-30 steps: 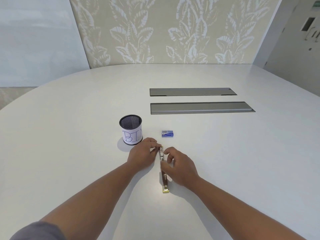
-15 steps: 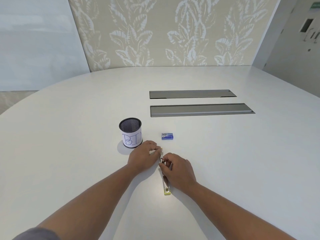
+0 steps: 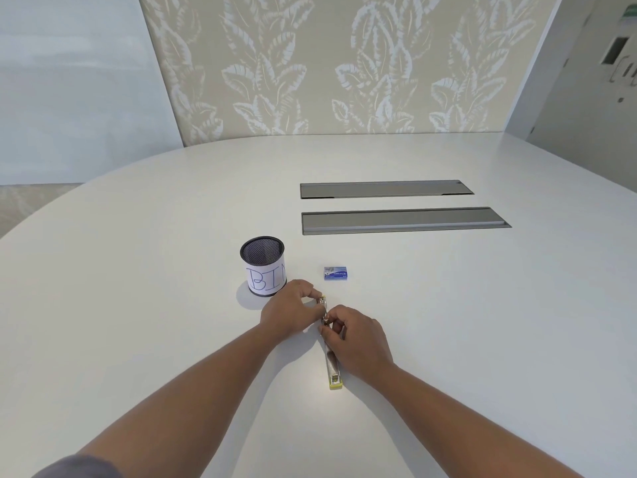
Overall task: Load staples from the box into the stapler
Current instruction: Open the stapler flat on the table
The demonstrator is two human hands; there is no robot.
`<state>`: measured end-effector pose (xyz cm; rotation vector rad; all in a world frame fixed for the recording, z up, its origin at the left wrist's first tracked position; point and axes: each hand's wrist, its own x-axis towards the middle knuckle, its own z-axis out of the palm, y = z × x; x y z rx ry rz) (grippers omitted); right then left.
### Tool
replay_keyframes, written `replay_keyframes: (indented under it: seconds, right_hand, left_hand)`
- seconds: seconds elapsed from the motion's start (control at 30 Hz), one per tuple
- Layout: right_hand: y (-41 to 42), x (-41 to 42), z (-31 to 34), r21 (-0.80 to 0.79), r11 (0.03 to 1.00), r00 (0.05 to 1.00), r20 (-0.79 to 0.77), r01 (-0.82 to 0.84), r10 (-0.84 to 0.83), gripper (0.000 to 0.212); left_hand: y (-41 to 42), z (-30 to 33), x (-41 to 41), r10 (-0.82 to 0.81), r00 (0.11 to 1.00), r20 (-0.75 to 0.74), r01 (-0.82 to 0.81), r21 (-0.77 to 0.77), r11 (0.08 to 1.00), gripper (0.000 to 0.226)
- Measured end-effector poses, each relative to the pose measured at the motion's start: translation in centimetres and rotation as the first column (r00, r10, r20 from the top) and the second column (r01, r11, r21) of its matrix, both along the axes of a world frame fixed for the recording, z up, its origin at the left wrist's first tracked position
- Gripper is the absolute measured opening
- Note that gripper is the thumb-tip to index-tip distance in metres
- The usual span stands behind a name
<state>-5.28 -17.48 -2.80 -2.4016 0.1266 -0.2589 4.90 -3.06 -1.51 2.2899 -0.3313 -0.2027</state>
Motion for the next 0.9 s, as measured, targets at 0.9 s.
replay_keyframes:
  seconds: [0.9]
  right_hand:
    - [-0.3,0.4,-0.8,0.034,0.999,1.0,0.003,0.016,-0.016,0.015]
  left_hand:
    - [-0.4,3.3,0.3,-0.189,0.965,-0.183,0.195,0.015,0.981,0.015]
